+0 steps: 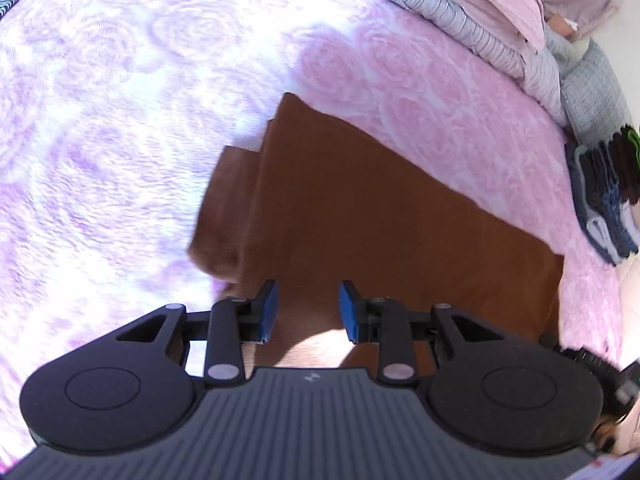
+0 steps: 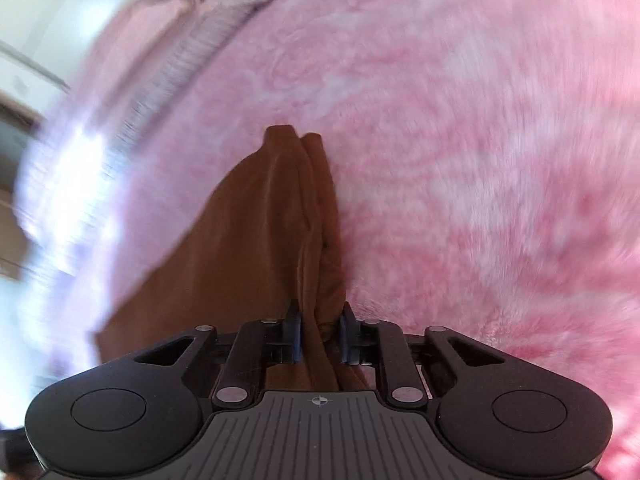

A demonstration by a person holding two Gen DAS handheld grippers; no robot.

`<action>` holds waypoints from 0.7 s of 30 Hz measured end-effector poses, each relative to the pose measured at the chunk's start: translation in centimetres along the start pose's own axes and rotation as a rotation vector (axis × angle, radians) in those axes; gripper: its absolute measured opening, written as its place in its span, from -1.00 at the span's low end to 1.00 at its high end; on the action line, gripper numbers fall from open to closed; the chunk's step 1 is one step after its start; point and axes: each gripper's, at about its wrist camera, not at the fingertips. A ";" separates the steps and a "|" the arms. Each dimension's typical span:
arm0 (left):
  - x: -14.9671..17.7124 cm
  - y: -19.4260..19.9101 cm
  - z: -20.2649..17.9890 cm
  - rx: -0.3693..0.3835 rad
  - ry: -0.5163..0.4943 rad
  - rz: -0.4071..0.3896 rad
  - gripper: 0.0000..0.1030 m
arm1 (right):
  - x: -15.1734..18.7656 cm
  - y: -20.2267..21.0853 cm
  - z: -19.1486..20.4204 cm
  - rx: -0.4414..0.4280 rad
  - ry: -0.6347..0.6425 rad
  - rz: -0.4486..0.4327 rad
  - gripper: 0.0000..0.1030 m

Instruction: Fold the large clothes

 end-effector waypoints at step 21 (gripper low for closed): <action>-4.9 4.0 17.8 -0.040 0.034 0.019 -0.48 | 24.1 -13.4 37.5 0.396 1.087 0.075 -0.34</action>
Point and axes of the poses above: each gripper's, at about its wrist camera, not at the fingertips, and y roughly against the way its jaws point, z to its left, x to its underside, and after that the axes turned 2 degrees about -x, right-handed
